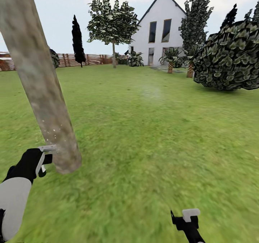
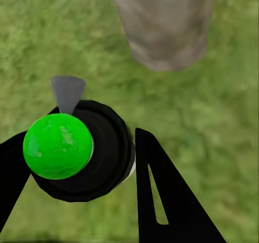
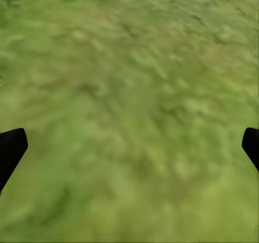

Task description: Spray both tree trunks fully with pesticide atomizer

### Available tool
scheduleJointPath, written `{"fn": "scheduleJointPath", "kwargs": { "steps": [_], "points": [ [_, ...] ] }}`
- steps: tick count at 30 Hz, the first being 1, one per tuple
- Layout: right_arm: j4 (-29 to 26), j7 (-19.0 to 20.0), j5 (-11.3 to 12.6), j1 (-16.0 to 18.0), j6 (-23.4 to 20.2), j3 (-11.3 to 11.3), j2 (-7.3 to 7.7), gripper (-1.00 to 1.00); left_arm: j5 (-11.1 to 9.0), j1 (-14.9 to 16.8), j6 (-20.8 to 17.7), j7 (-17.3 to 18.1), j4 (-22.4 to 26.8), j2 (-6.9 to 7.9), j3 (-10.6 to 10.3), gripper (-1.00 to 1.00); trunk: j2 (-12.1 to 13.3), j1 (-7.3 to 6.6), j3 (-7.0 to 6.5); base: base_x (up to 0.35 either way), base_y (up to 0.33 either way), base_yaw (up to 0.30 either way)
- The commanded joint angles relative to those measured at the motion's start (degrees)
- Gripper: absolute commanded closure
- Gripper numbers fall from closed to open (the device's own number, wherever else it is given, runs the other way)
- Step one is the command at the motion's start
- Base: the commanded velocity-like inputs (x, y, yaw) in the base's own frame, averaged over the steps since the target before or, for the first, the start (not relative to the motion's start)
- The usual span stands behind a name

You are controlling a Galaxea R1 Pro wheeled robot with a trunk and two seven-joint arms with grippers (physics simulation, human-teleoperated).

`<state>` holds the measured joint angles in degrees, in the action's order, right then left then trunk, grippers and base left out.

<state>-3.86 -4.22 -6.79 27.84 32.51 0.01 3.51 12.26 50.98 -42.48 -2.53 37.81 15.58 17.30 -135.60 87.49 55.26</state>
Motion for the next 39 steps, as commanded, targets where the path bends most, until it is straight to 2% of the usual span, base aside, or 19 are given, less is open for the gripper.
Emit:
{"fn": "scheduleJointPath", "kwargs": {
  "steps": [1, 12, 19, 24, 35, 39],
  "points": [
    [0.0, -0.4, -0.6, 0.0, 0.1, 0.0, 0.01, -1.0, 0.2, 0.0, -0.2, -0.2, 0.0, -0.03, 0.1, 1.0, 0.0, 0.01, 0.06, 0.237, -0.187, 0.277],
    [0.0, -0.4, -0.6, 0.0, 0.1, 0.0, 0.0, -1.0, 0.2, -0.1, -0.2, -0.7, 0.0, -0.12, 0.0, 1.0, 0.0, 0.01, 0.06, 0.219, -0.198, 0.277],
    [0.0, -0.4, -0.6, 0.0, 0.1, 0.0, 0.01, -1.0, 0.1, -0.1, -0.2, -0.8, 0.0, -0.2, 0.0, 1.0, 0.0, 0.01, 0.06, 0.153, -0.236, 0.048],
    [0.0, -0.4, -0.6, 0.0, 0.1, 0.0, -0.06, -1.0, 0.1, -0.2, -0.2, -0.8, 0.0, -0.25, 0.0, 1.0, 0.0, 0.01, 0.06, 0.04, -0.264, 0.017],
    [0.0, -0.4, -0.6, 0.0, 0.1, 0.0, -0.02, -1.0, 0.2, -0.2, -0.1, -0.8, -0.4, -0.29, 0.0, 1.0, 0.0, 0.01, 0.06, 0.021, -0.269, 0.22],
    [0.0, -0.4, -0.6, 0.0, 0.1, 0.0, 0.01, -1.0, 0.0, -2.3, 0.3, -0.8, -0.8, -0.74, 0.1, 1.0, 0.0, 0.01, 0.06, 0.172, -0.24, 0.009]
  ]
}}
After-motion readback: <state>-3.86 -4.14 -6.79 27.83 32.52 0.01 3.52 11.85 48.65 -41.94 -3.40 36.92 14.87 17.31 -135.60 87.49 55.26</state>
